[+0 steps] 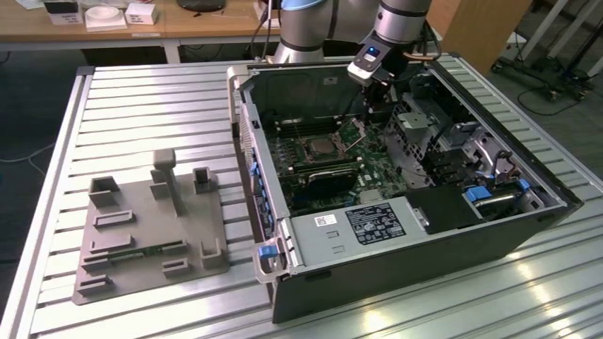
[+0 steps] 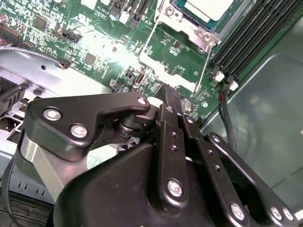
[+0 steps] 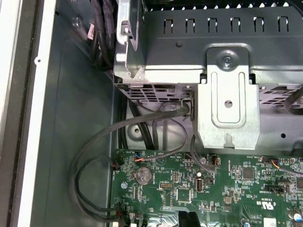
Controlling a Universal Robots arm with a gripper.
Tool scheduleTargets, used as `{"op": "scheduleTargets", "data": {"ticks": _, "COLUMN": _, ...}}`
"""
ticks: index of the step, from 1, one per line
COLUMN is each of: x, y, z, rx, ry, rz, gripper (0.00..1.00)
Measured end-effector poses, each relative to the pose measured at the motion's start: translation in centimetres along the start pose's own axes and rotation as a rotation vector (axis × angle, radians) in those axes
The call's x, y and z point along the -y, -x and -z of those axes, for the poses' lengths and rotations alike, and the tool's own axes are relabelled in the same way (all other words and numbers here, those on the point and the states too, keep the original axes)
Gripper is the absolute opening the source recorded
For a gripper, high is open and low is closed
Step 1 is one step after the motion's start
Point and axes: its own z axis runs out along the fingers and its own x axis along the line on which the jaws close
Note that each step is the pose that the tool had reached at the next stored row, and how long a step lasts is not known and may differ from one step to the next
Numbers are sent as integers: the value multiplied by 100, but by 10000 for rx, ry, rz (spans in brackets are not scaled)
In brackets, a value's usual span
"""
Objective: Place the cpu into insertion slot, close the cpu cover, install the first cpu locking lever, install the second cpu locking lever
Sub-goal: 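Close the cpu cover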
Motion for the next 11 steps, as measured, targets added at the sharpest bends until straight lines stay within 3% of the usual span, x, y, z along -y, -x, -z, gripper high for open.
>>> {"op": "scheduleTargets", "data": {"ticks": 11, "x": -28, "y": 0, "z": -45, "rx": 2, "ry": -1, "rz": -1, "gripper": 10}}
